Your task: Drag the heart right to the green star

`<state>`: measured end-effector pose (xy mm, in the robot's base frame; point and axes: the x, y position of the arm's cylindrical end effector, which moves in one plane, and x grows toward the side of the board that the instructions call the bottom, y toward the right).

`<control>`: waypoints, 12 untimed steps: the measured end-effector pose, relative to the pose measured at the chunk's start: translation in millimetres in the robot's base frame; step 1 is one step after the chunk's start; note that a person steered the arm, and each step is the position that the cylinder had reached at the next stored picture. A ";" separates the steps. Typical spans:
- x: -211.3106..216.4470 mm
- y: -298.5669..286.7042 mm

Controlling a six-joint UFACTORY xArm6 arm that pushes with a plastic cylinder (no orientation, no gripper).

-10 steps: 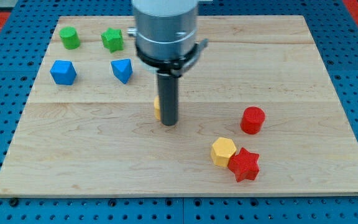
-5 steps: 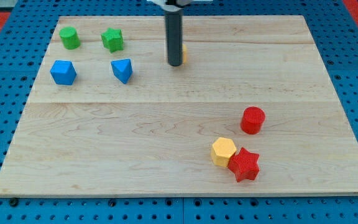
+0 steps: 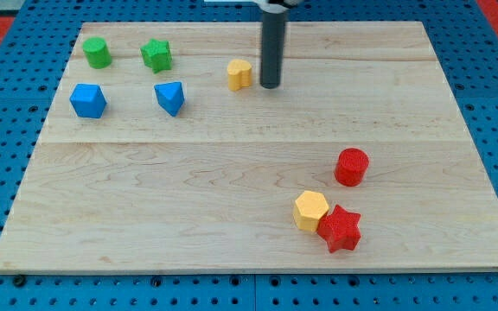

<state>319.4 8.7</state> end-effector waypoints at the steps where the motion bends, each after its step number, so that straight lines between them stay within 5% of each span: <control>1: -14.9 -17.3; 3: 5.4 -24.3; 5: -22.2 -72.2; 7: -1.6 -10.4; 9: 132.7 179.9; 10: 248.7 179.9; 11: 298.3 165.4; 12: 278.7 100.6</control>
